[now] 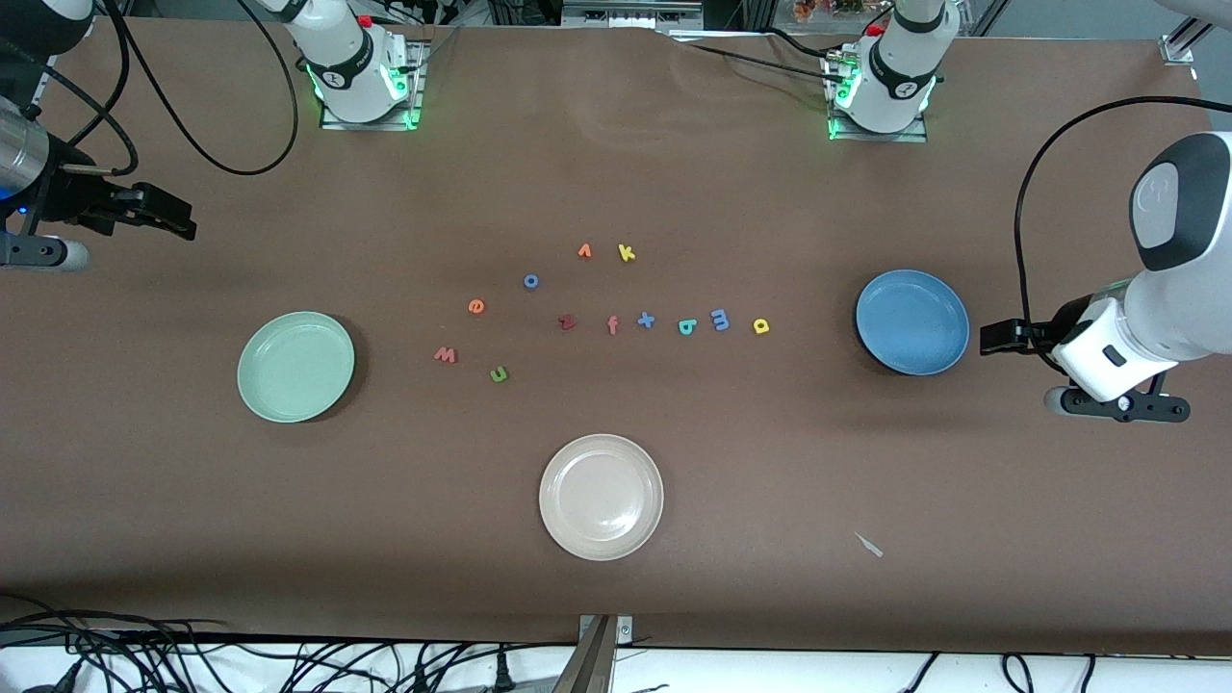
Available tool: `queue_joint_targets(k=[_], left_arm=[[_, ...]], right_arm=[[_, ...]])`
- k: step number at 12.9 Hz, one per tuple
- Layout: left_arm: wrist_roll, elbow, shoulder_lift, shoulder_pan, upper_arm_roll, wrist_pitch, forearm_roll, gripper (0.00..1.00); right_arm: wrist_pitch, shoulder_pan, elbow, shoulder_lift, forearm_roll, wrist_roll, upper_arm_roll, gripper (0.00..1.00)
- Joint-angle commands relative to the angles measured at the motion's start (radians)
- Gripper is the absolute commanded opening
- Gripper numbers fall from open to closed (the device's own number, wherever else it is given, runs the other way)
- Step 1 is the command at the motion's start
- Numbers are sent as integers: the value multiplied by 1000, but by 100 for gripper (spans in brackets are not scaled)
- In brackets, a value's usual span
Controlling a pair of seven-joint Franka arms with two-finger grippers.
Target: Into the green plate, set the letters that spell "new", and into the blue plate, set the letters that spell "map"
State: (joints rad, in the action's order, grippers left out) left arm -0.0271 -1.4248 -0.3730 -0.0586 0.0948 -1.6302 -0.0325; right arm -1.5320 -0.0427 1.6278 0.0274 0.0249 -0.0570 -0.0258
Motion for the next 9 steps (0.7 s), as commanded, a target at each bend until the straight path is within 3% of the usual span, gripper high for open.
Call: queue_joint_targets(k=[1,9], left_arm=[[-8,-23,17,5,-7,-14,14,100],[-8,-23,17,5,-7,-14,14,100]], right_arm=[[13,1,-16,2,-10,16,-3,100],[18,0,-16,2,-8,8,0,100]])
